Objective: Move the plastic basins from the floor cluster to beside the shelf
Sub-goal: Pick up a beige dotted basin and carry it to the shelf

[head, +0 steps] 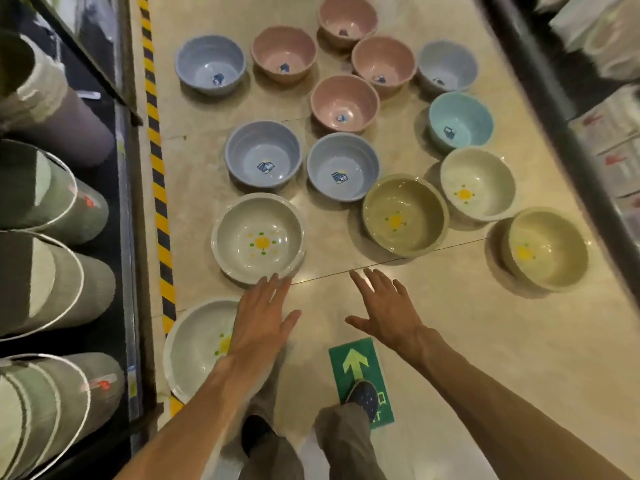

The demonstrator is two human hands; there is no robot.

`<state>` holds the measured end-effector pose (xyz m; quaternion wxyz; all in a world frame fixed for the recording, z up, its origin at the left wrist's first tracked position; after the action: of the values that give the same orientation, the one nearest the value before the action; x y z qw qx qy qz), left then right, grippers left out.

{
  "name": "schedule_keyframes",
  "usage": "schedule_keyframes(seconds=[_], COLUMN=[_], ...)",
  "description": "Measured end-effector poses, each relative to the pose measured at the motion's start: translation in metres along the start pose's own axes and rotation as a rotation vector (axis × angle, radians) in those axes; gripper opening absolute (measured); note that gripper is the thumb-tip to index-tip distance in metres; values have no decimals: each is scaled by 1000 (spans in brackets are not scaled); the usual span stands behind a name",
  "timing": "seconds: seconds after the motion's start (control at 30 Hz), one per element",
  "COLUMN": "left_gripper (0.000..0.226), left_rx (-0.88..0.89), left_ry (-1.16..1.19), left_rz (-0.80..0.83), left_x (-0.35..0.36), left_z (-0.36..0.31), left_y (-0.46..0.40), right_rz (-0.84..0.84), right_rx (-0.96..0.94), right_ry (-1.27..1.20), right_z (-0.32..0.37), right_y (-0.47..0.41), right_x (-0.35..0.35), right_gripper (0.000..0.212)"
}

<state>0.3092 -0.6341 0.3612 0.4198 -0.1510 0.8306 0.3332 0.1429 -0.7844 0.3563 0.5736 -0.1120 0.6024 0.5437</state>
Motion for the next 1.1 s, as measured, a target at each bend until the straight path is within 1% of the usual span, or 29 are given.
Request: schedule_keyframes(seconds=[0.17, 0.37, 0.53, 0.63, 0.73, 0.87, 0.97, 1.03, 1.1], left_gripper=[68, 70, 70, 71, 72, 75, 76, 82, 94], left_rx=[63, 134, 173, 155, 145, 104, 74, 64, 63], left_ry=[-206, -306, -386, -348, -379, -297, -287, -262, -225], left_rz=[69, 83, 147, 206, 219, 279, 312, 305, 282], left_x=[19, 48, 68, 80, 88, 95, 102, 104, 109], left_z=[-86, -176, -230, -250, -265, -275, -276, -276, -279], left_y=[-33, -72, -111, -143, -182, -242, -284, -307, -332], right_rz=[-5, -34, -33, -11, -21, -10, 19, -10, -12], right_rx=[39, 94, 172, 211, 234, 288, 293, 314, 339], right_ry=[-15, 0, -8, -28, -51, -122, -155, -191, -231], right_z=[-78, -169, -236, -268, -298, -337, -363, -381, -399], right_y=[26, 41, 33, 19, -2, -38, -68, -86, -105], right_x=[-15, -36, -47, -55, -66, -80, -86, -88, -86], right_gripper=[97, 97, 100, 99, 98, 96, 96, 97, 97])
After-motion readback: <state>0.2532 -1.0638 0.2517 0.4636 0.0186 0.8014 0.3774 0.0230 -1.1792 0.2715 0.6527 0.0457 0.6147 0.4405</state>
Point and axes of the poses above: each hand's wrist, its own y-axis away from the middle knuckle, its own x-axis out of the palm, z = x × y, the point moved 9 cm from there along -y, towards the middle knuckle, and after that the axes turned 9 degrees about -x, right-handed, at the moved point
